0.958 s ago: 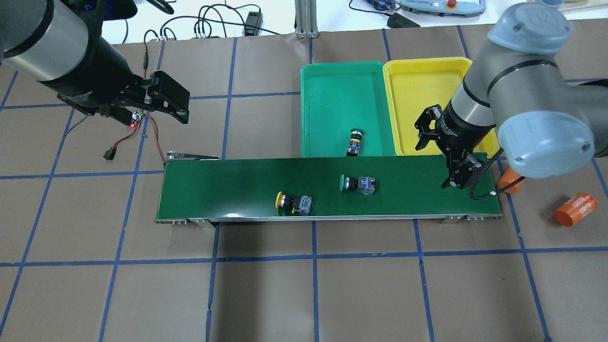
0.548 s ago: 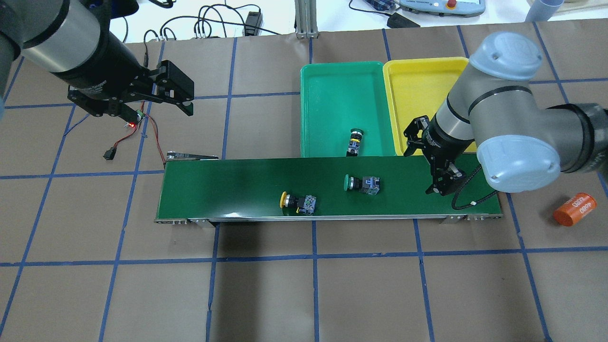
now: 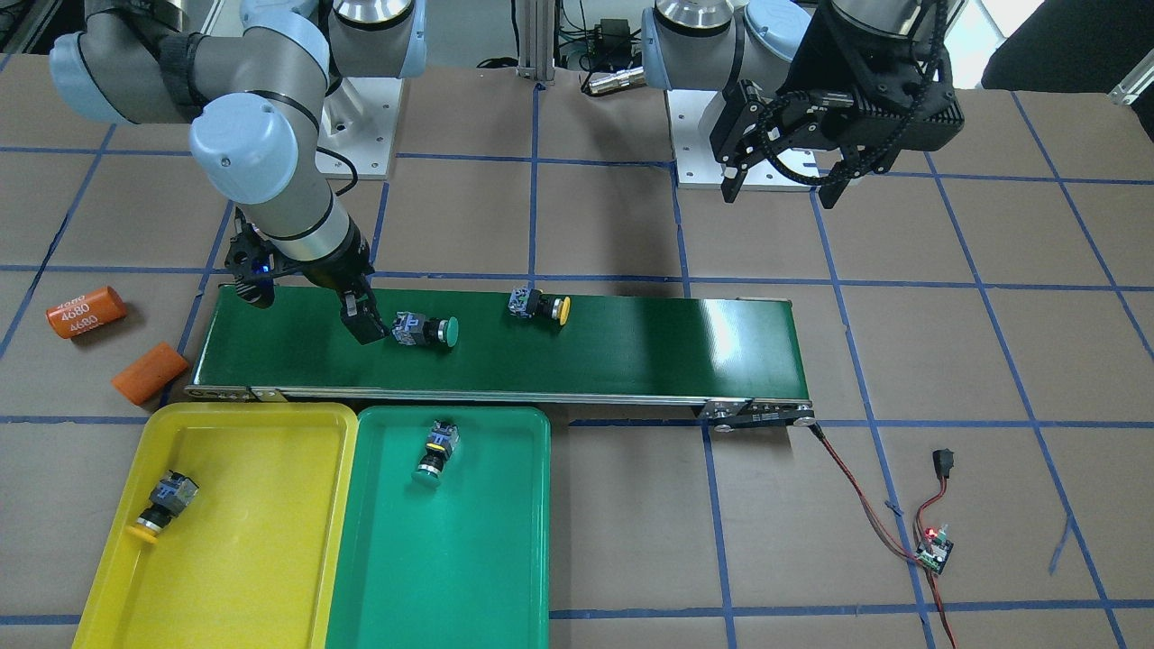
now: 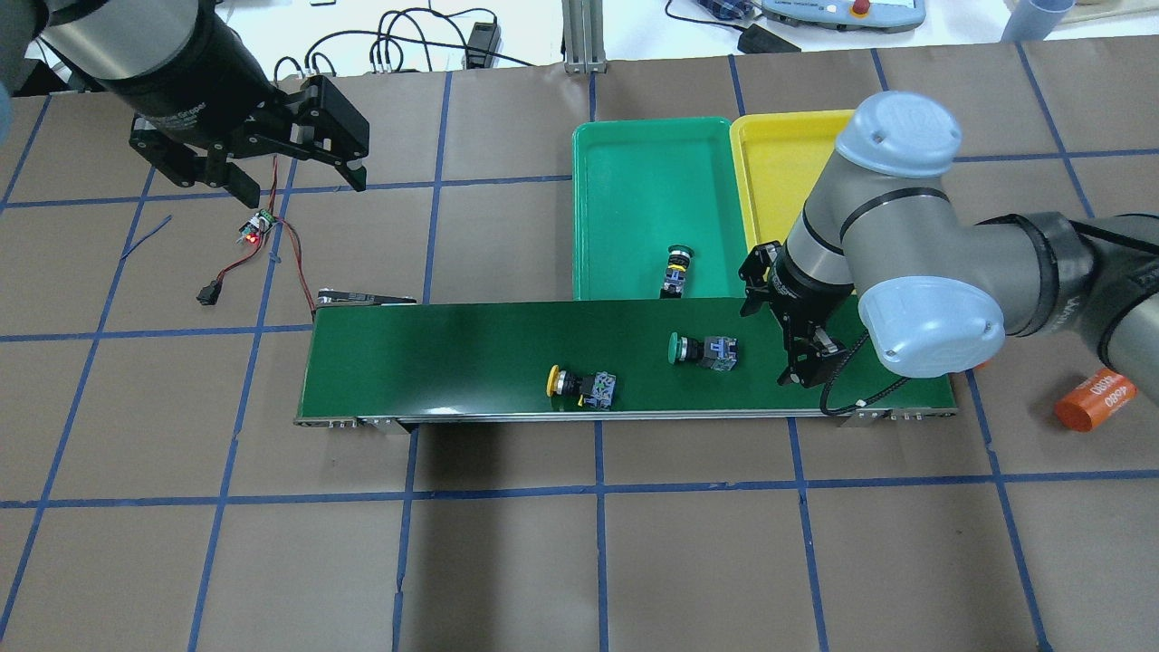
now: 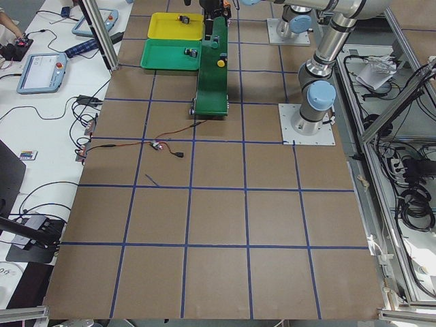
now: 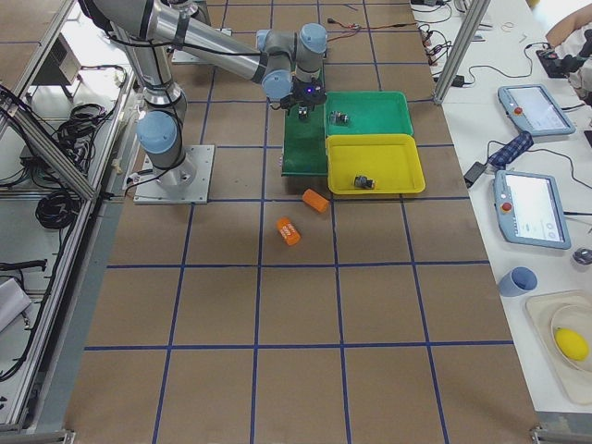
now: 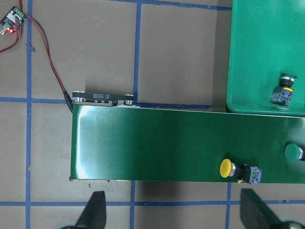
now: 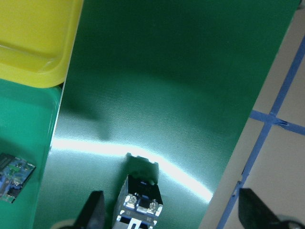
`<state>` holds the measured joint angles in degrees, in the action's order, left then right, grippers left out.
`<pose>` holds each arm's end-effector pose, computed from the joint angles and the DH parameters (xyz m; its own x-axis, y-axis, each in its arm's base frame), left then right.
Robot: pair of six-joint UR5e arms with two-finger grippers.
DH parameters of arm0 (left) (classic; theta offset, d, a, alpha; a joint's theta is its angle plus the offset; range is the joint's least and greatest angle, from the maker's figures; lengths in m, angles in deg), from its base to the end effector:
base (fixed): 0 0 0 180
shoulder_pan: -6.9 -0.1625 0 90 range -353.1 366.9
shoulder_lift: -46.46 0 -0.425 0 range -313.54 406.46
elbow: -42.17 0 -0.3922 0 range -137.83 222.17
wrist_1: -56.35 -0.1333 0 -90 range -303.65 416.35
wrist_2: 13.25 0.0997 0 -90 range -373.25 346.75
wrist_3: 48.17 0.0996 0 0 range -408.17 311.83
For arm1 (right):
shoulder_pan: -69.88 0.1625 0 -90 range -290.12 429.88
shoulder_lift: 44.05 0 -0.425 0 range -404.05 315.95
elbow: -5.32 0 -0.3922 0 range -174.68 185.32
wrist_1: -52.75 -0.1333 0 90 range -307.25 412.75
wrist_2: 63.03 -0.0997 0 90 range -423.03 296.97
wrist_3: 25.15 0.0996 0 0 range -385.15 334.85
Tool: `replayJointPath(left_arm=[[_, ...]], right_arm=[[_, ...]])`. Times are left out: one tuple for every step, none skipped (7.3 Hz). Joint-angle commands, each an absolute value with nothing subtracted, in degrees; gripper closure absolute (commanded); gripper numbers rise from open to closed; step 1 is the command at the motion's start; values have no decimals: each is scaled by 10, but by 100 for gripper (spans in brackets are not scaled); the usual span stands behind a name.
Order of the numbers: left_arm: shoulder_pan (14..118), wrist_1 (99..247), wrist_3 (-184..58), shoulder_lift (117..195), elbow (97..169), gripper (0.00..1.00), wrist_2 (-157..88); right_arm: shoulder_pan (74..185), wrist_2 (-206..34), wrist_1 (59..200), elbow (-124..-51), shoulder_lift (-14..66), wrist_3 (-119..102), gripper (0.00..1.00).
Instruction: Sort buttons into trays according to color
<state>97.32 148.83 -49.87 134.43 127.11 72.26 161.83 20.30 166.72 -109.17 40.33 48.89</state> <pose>-0.1446 -0.4805 0.5447 -0.9966 -0.0160 0.0804 -0.0223 0.9967 -0.0780 0.1608 -0.4642 0.2797 -0.3056 0.9495 0.0711 0.9455 0.2938 0.1404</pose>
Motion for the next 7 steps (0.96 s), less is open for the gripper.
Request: replayJointPath(left_arm=[[1003, 1493, -454, 1351, 1265, 0, 771], [1015, 1488, -457, 1351, 1265, 0, 794], [1014, 1486, -458, 1350, 1266, 0, 790], [1014, 1486, -458, 1346, 1267, 0, 789], [1013, 1486, -460, 1346, 1265, 0, 789], [1009, 1491, -486, 1351, 1253, 0, 774], [998, 1493, -491, 1358, 1248, 0, 770]], right_arm=[[1619, 206, 1683, -1092, 390, 490, 0], [1619, 201, 1702, -1091, 382, 491, 0], [1619, 204, 1705, -1092, 372, 492, 0], [1619, 203, 1706, -1092, 370, 492, 0], [1619, 206, 1706, -1092, 369, 492, 0], [1619, 208, 1705, -1093, 364, 492, 0], [1619, 211, 1705, -1093, 357, 491, 0]])
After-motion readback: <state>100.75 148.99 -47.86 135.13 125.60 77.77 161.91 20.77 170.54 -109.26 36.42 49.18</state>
